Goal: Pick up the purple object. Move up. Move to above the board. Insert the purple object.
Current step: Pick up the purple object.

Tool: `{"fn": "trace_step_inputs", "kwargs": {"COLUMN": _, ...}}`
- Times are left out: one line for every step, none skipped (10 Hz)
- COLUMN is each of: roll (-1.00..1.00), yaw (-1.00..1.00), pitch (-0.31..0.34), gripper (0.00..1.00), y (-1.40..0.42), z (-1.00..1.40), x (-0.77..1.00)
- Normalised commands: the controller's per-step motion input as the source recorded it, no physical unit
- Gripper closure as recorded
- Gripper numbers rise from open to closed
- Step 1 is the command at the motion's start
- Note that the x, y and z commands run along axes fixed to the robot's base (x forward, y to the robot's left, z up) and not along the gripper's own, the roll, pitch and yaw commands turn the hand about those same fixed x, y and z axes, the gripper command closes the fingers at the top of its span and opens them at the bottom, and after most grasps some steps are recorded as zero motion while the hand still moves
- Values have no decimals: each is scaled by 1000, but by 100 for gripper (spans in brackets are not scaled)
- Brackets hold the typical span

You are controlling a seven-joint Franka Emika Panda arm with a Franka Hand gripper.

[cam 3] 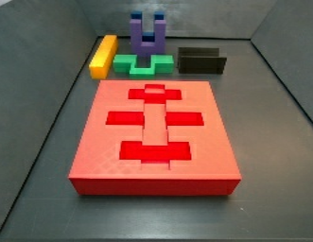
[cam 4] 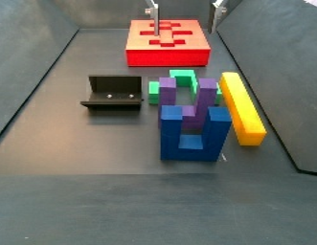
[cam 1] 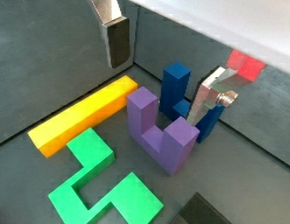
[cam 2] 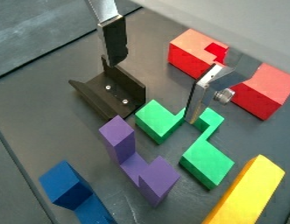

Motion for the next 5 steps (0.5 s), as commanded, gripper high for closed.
{"fn": "trace_step_inputs", "kwargs": {"roll": 0, "yaw": 0, "pitch": 0, "gripper": 0, "y": 0, "z": -23, "x": 0}}
{"fn": "trace_step_inputs", "kwargs": {"roll": 0, "yaw": -71, "pitch": 9, "gripper": 0, "y": 186, "z": -57, "x": 246}}
{"fn": "trace_step_inputs", "kwargs": {"roll": -44, "yaw": -66, "pitch": 9, "gripper": 0, "y": 571, "z": 0, "x": 537}}
{"fn": "trace_step_inputs", "kwargs": {"roll": -27, "yaw": -97, "pitch": 44, "gripper": 0, "y": 531, "z": 0, "x": 894}}
{"fn": "trace_step_inputs", "kwargs": {"roll": 0, "yaw": -131, "pitch": 80, "gripper": 0, "y": 363, "z": 0, "x": 1000}}
